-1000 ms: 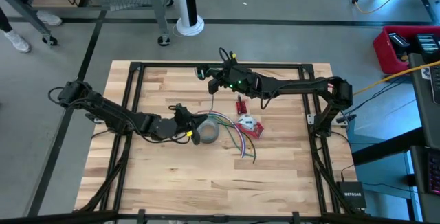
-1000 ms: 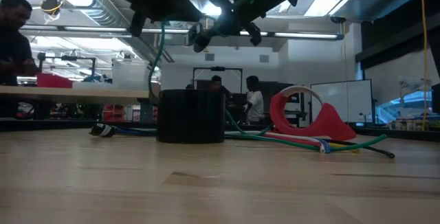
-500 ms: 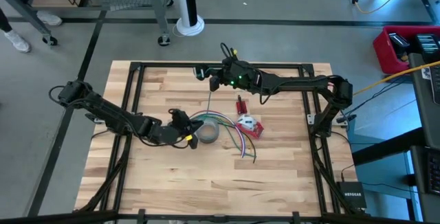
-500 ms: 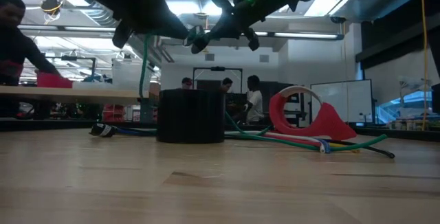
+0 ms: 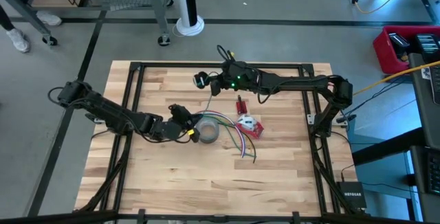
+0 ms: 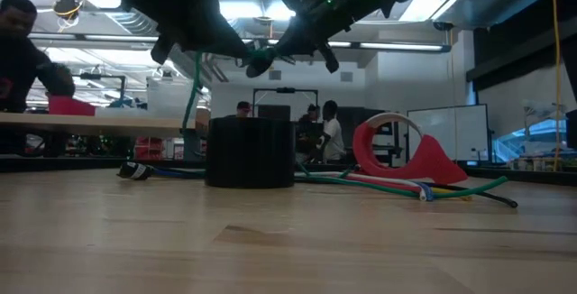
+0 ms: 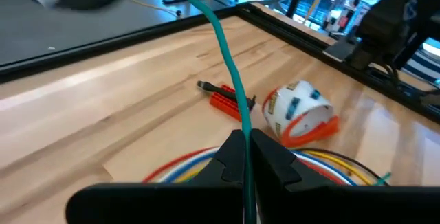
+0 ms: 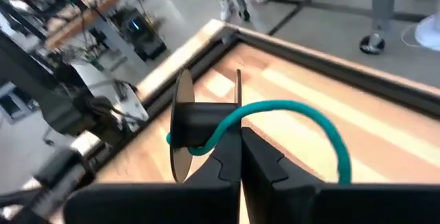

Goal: Coil cords
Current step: Coil the green wire onto the black spool

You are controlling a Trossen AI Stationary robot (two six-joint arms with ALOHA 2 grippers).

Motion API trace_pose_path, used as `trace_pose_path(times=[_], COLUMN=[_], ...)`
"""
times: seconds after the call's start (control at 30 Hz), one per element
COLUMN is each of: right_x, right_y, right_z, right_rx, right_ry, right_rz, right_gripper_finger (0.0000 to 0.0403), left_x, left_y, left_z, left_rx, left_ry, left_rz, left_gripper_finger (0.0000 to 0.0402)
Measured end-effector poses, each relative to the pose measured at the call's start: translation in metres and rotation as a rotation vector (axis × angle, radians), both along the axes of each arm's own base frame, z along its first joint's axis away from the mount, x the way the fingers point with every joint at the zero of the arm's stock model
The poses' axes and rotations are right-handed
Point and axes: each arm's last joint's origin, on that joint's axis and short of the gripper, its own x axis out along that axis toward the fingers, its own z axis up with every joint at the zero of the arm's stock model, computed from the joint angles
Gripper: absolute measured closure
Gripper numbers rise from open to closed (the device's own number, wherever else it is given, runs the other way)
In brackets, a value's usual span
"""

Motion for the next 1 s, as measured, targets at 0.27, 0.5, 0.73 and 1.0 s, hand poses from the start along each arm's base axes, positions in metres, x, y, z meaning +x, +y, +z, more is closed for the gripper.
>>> trace_pose_path(times=[0.27, 0.5, 0.73, 1.0], right_x=[0.001, 0.004, 0.004, 0.004], right_y=[0.002, 0.005, 0.006, 0.005], right_z=[0.0, 0.007, 0.006, 0.006], right_rx=[0.025, 0.086, 0.097, 0.095], right_ry=[-0.008, -0.106, -0.095, -0.091], right_rz=[0.056, 0.161, 0.177, 0.178], right_gripper_finger=[0.0402, 0.0402, 0.0402, 0.0402], left_x=[0.0, -0.001, -0.013, -0.029], left_y=[0.016, 0.023, 0.03, 0.033], left_z=[0.004, -0.001, -0.012, -0.025], left_rx=[0.004, 0.037, 0.082, 0.033], left_ry=[-0.004, 0.063, 0.162, 0.235], left_rz=[0.056, 0.078, 0.239, 0.34], left_gripper_finger=[0.0401, 0.0401, 0.0401, 0.0401])
